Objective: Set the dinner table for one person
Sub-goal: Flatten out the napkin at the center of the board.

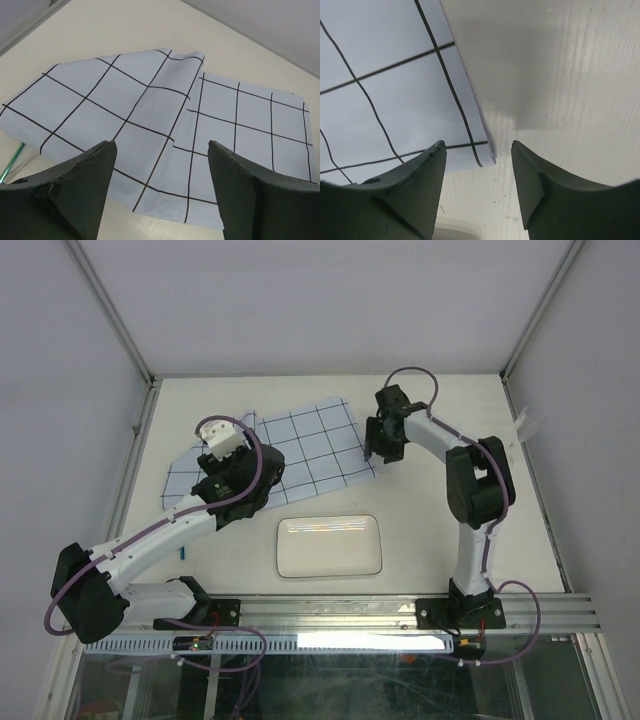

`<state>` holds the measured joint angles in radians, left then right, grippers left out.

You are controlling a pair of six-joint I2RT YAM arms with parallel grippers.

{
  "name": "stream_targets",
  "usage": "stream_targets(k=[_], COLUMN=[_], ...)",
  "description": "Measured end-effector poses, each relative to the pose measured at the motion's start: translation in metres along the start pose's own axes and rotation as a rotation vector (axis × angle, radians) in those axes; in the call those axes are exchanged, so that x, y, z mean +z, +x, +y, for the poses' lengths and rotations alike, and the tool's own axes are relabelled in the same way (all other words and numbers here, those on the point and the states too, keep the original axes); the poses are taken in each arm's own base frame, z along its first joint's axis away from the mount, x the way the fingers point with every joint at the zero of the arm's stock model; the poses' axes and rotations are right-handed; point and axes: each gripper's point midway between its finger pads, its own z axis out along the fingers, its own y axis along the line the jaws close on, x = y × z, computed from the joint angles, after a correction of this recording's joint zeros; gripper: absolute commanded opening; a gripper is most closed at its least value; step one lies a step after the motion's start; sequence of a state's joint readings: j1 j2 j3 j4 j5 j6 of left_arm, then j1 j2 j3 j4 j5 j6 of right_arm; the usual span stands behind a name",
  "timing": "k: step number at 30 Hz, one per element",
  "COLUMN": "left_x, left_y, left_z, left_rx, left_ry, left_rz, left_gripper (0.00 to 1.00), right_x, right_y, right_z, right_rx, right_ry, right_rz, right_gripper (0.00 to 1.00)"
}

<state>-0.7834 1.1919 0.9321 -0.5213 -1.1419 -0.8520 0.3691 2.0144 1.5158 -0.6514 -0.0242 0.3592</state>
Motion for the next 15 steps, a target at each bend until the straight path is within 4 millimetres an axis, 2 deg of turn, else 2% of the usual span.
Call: stream_targets(k=[6,11,15], left_x=[0.0,0.0,0.0], left_y=[0.001,0.006,0.007], left_z=[0.0,0.0,0.0], left_rx=[0.001,0.005,0.006], left_ry=[0.002,0.01,0.011], left_rz=[0.003,0.017,0.019], left_gripper=[0.77,0.77,0.77], right_x=[-0.008,-0.004,-0.003], right_y=[0.029,0.051,0.054], right_z=[-0.003,-0.003,-0.001], right_rx=[0.016,0.035,0.036], right_ry=[-0.028,-0.054,-0.066], right_rz=[0.058,0.116,0.125], right_gripper=[0.5,0.47,0.47])
